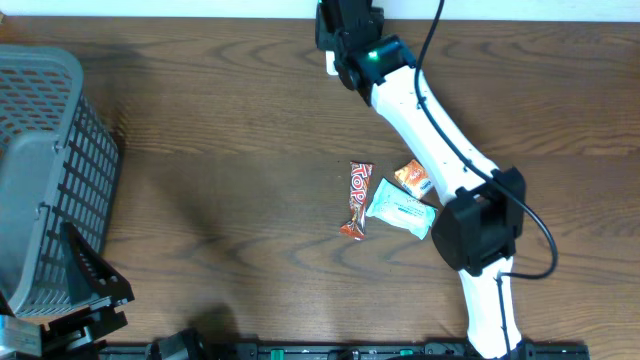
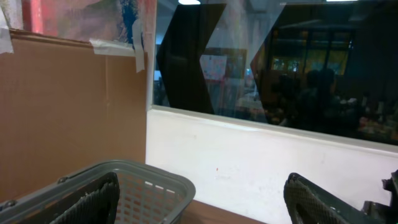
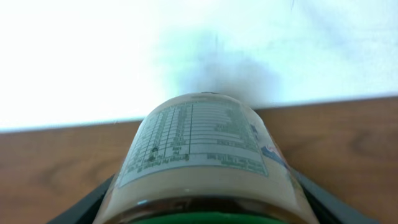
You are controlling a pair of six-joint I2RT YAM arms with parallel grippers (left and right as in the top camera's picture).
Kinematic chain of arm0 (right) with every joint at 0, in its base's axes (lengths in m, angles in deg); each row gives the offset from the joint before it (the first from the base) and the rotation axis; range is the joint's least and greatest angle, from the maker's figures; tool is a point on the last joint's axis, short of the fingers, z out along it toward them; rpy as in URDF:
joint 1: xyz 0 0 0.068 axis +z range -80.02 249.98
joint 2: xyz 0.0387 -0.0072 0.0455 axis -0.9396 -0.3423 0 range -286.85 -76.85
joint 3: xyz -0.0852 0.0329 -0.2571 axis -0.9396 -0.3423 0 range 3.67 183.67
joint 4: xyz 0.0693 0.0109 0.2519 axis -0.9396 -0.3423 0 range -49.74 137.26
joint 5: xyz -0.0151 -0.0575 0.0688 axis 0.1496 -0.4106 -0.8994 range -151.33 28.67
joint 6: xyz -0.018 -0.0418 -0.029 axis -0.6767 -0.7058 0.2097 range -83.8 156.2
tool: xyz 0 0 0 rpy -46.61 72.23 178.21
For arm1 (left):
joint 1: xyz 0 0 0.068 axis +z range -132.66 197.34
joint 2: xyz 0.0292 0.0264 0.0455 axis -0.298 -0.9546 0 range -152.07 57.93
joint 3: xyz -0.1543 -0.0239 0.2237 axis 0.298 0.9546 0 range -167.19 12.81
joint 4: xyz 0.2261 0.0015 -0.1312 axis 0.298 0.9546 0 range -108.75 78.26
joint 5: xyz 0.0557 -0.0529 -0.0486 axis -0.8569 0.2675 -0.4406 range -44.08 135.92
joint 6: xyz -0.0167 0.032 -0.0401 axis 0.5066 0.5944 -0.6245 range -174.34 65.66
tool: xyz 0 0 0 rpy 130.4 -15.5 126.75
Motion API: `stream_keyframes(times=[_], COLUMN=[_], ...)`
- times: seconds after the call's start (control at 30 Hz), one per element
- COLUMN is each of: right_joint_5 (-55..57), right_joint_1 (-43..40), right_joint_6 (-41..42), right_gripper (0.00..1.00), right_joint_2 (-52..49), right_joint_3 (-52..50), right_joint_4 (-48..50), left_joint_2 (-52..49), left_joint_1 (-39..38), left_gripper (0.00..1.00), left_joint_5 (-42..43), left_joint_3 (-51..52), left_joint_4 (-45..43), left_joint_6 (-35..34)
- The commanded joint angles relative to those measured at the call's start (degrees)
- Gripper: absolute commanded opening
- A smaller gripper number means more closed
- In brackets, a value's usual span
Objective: Scan the item barcode
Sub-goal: 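Lift the jar with the right gripper and hold it under the scanner, then carry the jar with the right gripper to the table's right edge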
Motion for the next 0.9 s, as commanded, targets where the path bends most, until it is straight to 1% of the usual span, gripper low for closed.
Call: stream_keyframes(times=[0.0, 0.2, 0.33, 0.5, 0.6, 0.77, 0.83, 0.87], right_joint_5=[5.3, 5.4, 6.3, 7.6, 8.4, 17.6, 20.9, 21.9], right_joint_1=[-1.5, -2.1, -2.1, -2.0, -2.0, -0.9, -0.5, -0.5], right_joint_6=[-3.9, -14.5, -18.8, -19.9, -23.2, -27.5, -29.3, -30.4], right_gripper=[0.45, 0.46, 0.47, 0.47, 0.5, 0.5, 0.5, 0.52], right_joint_2=[-5.4, -14.1, -18.6, -18.7, -18.1, -13.7, -10.5, -8.6], right_joint_3=[-1.3, -1.3, -1.3, -1.2, -1.1, -1.1, -1.1, -1.1], right_joint_4=[6.0, 25.9, 33.0, 35.2, 35.9, 33.1, 30.4, 28.3], left_joint_2=[0.7, 0.7, 0.7, 0.7, 0.7, 0.7, 0.7, 0.7], left_joint_1=[1.6, 4.0, 6.3, 9.5, 11.1, 12.2, 12.2, 12.2], left_gripper=[0.85, 0.85, 0.85, 0.85, 0.85, 0.85, 0.85, 0.85], left_joint_5=[1.3, 1.2, 1.2, 1.3, 1.3, 1.3, 1.3, 1.3], left_joint_3=[0.2, 0.2, 0.2, 0.4, 0.6, 0.7, 0.7, 0.7], left_joint_4=[-0.2, -0.1, 0.0, 0.5, 0.7, 0.7, 0.6, 0.6], left_joint_6=[-0.5, -0.5, -0.5, -0.5, -0.5, -0.6, -0.6, -0.6])
